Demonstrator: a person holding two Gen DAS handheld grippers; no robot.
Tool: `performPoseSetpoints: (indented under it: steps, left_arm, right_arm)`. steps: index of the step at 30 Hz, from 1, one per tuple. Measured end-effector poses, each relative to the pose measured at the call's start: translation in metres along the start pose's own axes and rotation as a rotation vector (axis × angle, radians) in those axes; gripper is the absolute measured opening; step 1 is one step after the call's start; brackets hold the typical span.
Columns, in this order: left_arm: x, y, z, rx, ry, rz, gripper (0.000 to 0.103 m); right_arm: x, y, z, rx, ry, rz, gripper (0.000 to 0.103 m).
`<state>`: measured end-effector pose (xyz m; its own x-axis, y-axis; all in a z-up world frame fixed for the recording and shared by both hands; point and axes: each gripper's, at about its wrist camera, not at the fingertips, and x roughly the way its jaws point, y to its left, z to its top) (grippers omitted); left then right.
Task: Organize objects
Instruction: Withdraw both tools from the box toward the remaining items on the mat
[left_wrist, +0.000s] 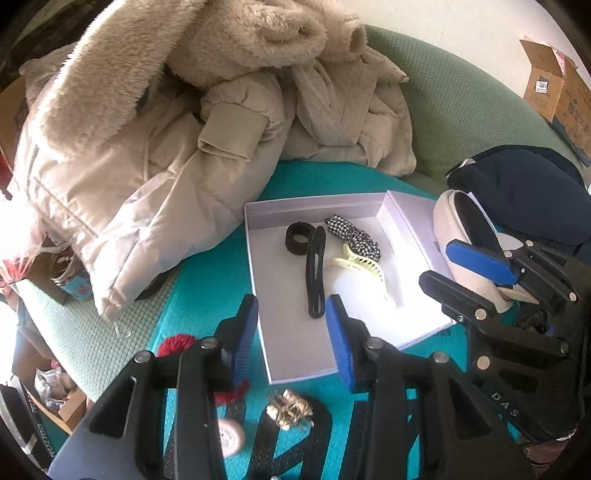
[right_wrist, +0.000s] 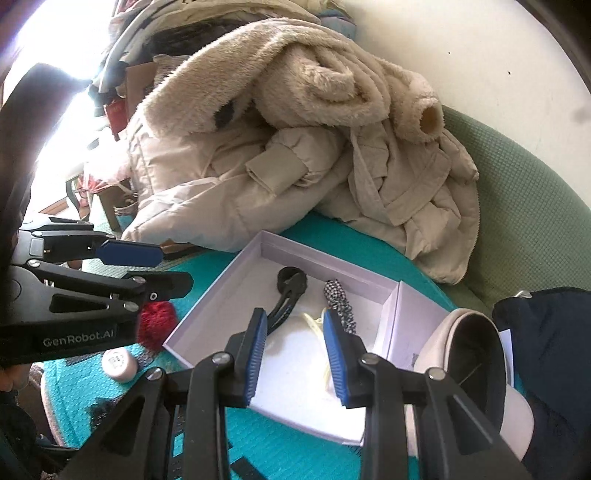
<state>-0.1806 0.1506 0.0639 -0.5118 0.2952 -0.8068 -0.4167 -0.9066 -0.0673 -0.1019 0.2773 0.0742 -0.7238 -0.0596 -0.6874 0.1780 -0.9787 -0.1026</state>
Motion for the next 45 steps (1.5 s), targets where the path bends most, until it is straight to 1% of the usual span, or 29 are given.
performPoseSetpoints:
  steps: [5, 10, 18, 24, 30, 34, 36, 42, 45]
  left_arm:
    - [-0.020, 0.006, -0.017, -0.018, -0.017, 0.011, 0.044]
    - [-0.037, 0.011, -0.037, -0.024, -0.030, 0.028, 0.052]
    - [-0.060, 0.026, -0.071, -0.053, -0.025, 0.064, 0.052]
    - [-0.077, 0.033, -0.097, -0.076, -0.023, 0.101, 0.056]
    - [-0.090, 0.032, -0.125, -0.089, -0.015, 0.115, 0.056]
    - [-0.095, 0.034, -0.145, -0.116, -0.010, 0.121, 0.056]
    - [-0.096, 0.035, -0.156, -0.130, -0.004, 0.135, 0.056]
    - [-0.093, 0.036, -0.185, -0.178, 0.021, 0.112, 0.056]
    - [-0.087, 0.036, -0.199, -0.192, 0.038, 0.105, 0.056]
  right_arm:
    - [-0.012, 0.015, -0.009, -0.008, -0.001, 0.013, 0.031]
    - [-0.023, 0.031, -0.019, -0.017, -0.007, 0.031, 0.031]
    - [-0.036, 0.057, -0.037, -0.034, -0.011, 0.075, 0.031]
    - [-0.042, 0.075, -0.049, -0.065, 0.000, 0.109, 0.031]
    - [-0.048, 0.089, -0.062, -0.086, 0.002, 0.152, 0.034]
    - [-0.049, 0.099, -0.071, -0.104, 0.009, 0.179, 0.034]
    - [-0.049, 0.104, -0.077, -0.112, 0.017, 0.189, 0.035]
    - [-0.044, 0.115, -0.098, -0.114, 0.058, 0.222, 0.039]
    - [-0.039, 0.118, -0.111, -0.111, 0.087, 0.234, 0.039]
